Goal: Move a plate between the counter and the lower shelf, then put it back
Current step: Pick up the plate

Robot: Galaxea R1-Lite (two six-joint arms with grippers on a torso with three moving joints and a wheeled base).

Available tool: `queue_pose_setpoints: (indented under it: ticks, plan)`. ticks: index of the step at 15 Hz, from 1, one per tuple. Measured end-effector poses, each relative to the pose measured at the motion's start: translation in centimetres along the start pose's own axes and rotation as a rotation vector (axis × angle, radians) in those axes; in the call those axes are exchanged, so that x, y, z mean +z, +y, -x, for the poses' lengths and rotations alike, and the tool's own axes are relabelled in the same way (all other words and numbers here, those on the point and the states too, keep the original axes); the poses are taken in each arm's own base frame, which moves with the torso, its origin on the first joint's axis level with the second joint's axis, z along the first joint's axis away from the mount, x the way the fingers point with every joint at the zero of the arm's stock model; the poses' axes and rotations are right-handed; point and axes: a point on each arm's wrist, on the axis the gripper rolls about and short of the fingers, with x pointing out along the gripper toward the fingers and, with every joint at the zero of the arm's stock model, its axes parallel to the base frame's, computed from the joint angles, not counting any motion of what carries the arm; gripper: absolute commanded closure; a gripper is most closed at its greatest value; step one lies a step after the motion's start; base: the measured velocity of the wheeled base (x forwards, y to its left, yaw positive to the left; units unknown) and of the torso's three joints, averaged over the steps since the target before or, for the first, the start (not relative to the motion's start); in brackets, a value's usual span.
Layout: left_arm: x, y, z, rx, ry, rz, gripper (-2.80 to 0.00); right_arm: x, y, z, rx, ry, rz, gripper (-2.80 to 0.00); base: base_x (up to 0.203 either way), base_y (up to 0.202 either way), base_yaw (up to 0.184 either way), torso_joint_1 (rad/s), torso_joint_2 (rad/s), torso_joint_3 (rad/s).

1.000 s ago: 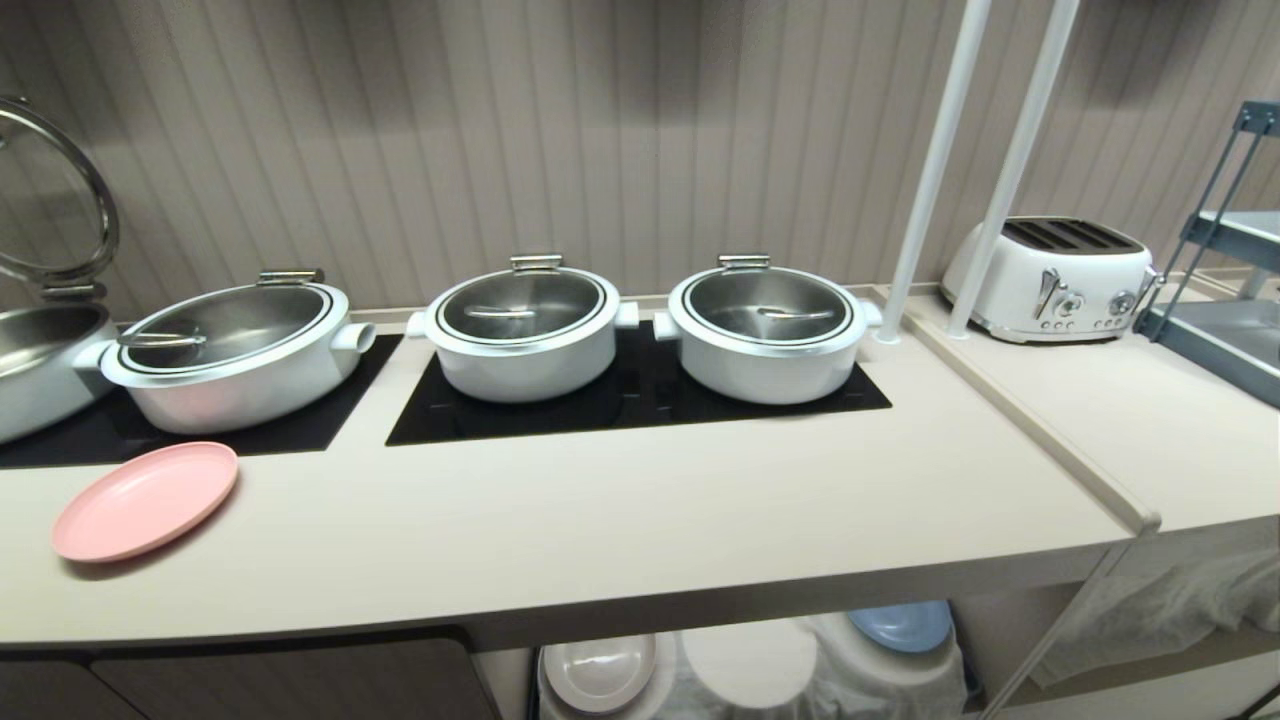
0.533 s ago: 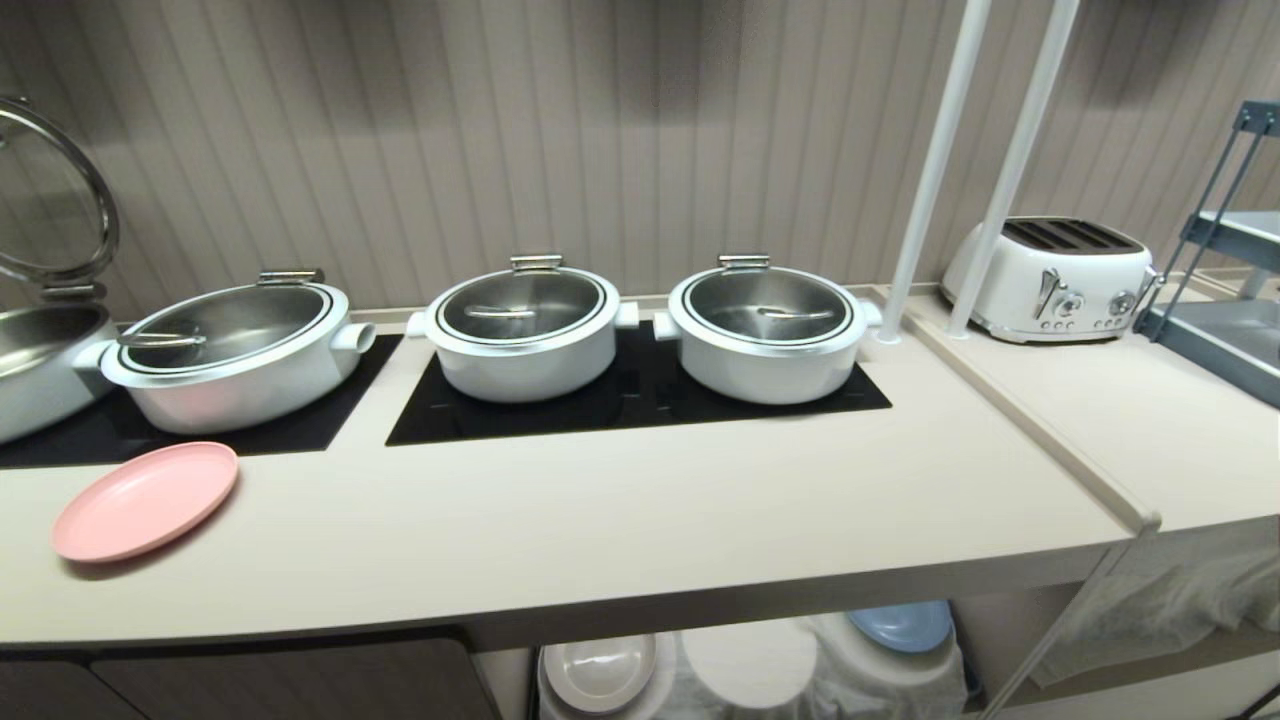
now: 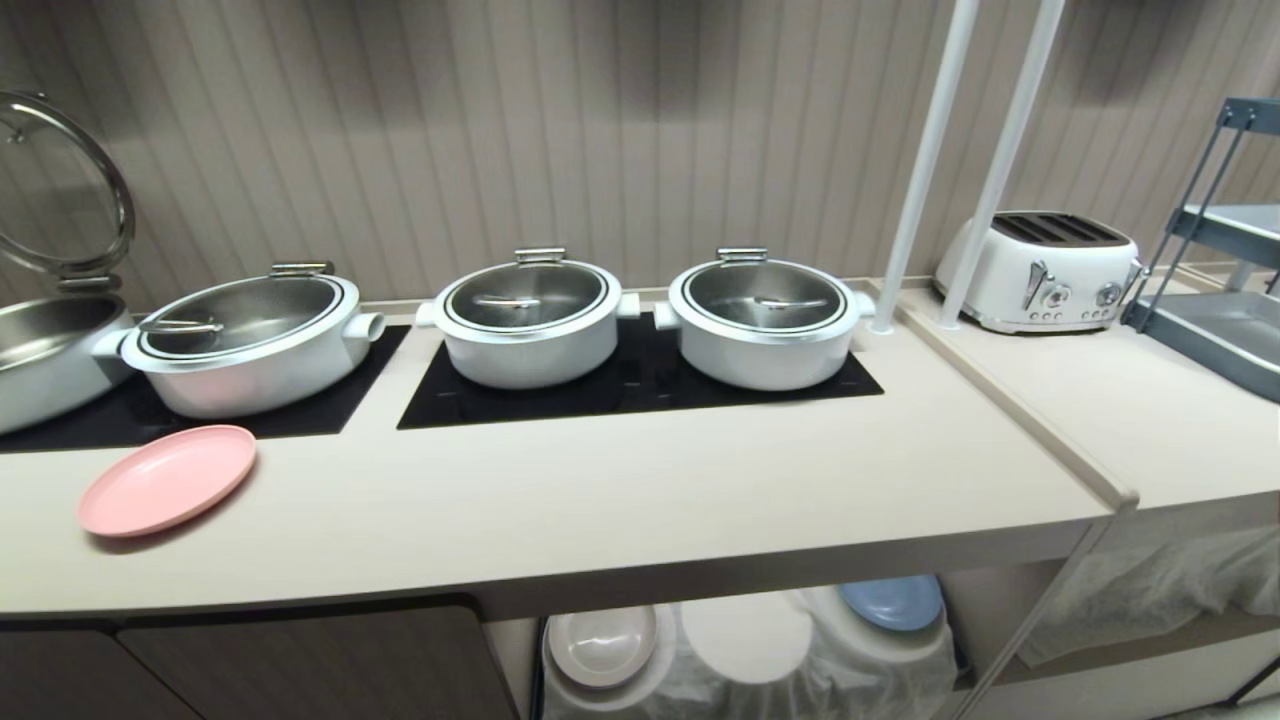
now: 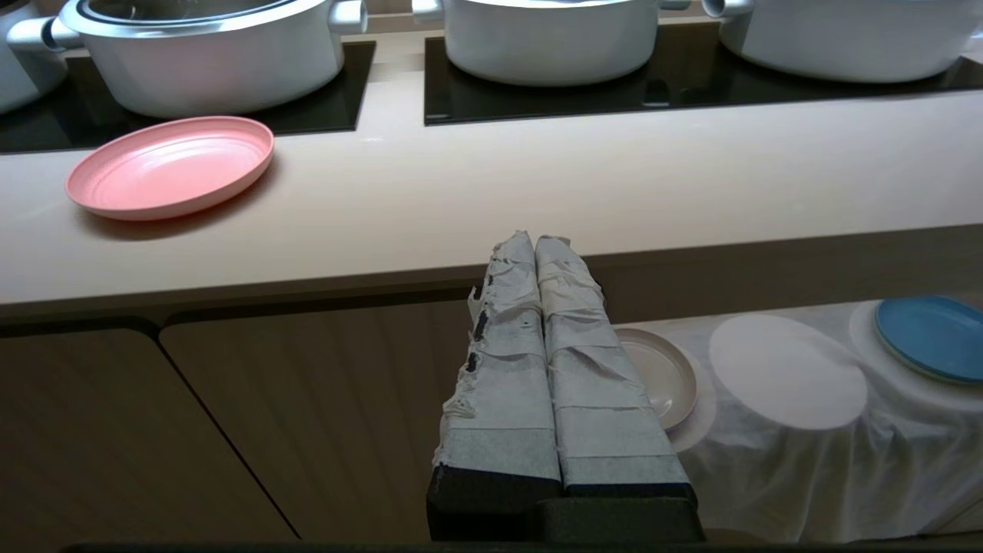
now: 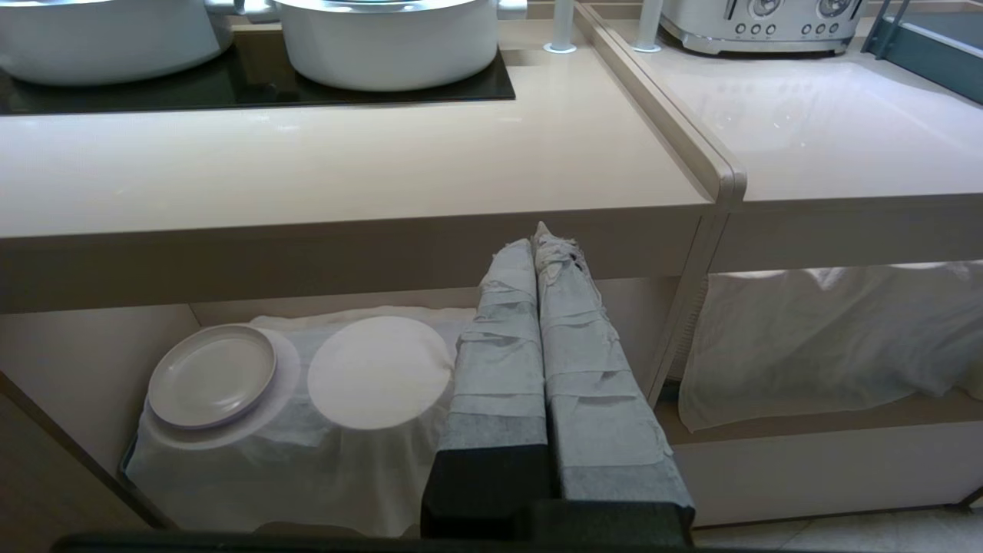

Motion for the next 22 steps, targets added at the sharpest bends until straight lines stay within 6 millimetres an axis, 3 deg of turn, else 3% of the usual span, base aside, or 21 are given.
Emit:
queue_pose_setpoints:
  ticks: [22]
  plan:
    - [0.0, 0.0, 0.0, 0.0, 0.0, 0.003, 0.0, 0.0, 0.0, 0.0, 0.0, 0.0, 0.0, 0.0, 0.0, 0.0, 0.0, 0.0, 0.0, 0.0]
